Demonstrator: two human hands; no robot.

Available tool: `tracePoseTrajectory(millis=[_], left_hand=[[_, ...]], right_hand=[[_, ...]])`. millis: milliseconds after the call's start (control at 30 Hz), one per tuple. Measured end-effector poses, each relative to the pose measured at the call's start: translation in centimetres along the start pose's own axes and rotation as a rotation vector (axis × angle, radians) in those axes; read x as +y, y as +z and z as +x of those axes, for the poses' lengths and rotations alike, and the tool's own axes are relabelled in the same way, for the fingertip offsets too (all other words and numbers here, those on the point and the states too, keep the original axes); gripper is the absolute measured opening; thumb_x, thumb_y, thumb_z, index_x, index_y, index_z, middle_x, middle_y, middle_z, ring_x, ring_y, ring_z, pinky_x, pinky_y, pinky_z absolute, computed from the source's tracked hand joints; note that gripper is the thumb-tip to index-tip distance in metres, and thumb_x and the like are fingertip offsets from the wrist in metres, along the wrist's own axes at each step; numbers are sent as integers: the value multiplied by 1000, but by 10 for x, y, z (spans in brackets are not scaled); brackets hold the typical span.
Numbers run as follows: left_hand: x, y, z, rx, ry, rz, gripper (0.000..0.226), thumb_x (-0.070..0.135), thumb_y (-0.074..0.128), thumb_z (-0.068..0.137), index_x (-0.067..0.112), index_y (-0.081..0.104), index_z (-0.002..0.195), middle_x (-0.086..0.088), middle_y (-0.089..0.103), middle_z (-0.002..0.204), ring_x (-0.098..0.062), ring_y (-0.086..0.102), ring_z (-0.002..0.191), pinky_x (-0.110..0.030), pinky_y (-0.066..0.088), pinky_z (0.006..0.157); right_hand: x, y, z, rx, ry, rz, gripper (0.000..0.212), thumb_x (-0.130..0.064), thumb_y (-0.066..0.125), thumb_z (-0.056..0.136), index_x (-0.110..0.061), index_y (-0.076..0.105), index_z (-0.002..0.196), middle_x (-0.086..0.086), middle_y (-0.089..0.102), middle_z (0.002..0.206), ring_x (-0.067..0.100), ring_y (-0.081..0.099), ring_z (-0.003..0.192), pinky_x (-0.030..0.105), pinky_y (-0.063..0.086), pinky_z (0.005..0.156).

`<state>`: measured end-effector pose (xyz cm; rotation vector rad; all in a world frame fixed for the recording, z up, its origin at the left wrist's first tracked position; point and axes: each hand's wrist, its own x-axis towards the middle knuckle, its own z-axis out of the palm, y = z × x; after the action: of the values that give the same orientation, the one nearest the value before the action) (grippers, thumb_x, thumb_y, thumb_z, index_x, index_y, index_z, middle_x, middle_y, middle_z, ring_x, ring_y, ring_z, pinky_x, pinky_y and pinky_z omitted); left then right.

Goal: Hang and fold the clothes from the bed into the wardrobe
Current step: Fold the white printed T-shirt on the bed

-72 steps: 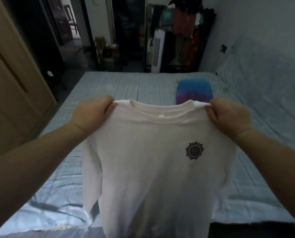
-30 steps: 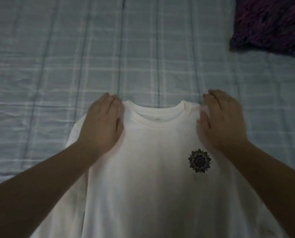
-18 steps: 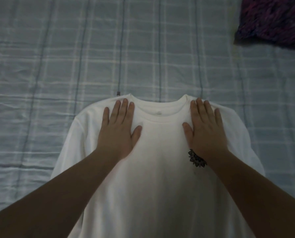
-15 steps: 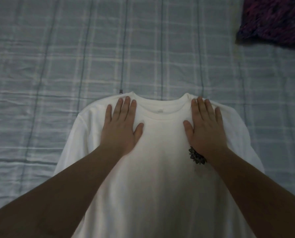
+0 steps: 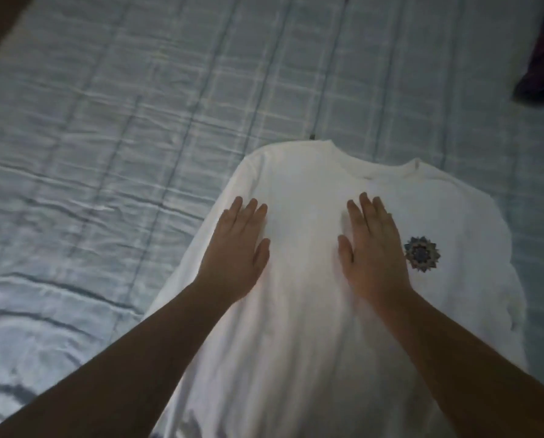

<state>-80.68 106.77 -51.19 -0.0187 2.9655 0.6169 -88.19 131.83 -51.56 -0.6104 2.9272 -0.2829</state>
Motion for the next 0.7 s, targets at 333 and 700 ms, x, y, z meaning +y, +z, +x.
tracePoseTrajectory(millis=[333, 700], left_hand=[[-98, -14, -214, 96, -522, -202, 54, 36, 41, 92, 8, 52, 136, -10, 55, 137, -31, 42, 136, -34, 29, 115], [-123, -27, -286, -142, -812, -264, 49, 44, 70, 83, 24, 54, 125, 2, 63, 113, -24, 61, 105, -38, 51, 88]], right_hand=[[-203, 40, -66, -189, -519, 109, 59, -34, 43, 99, -14, 33, 153, 9, 27, 162, 27, 16, 152, 48, 22, 121], [-245, 62, -71, -323, -617, -229, 65, -35, 50, 88, -17, 41, 150, 9, 38, 156, 30, 29, 147, 55, 17, 119]])
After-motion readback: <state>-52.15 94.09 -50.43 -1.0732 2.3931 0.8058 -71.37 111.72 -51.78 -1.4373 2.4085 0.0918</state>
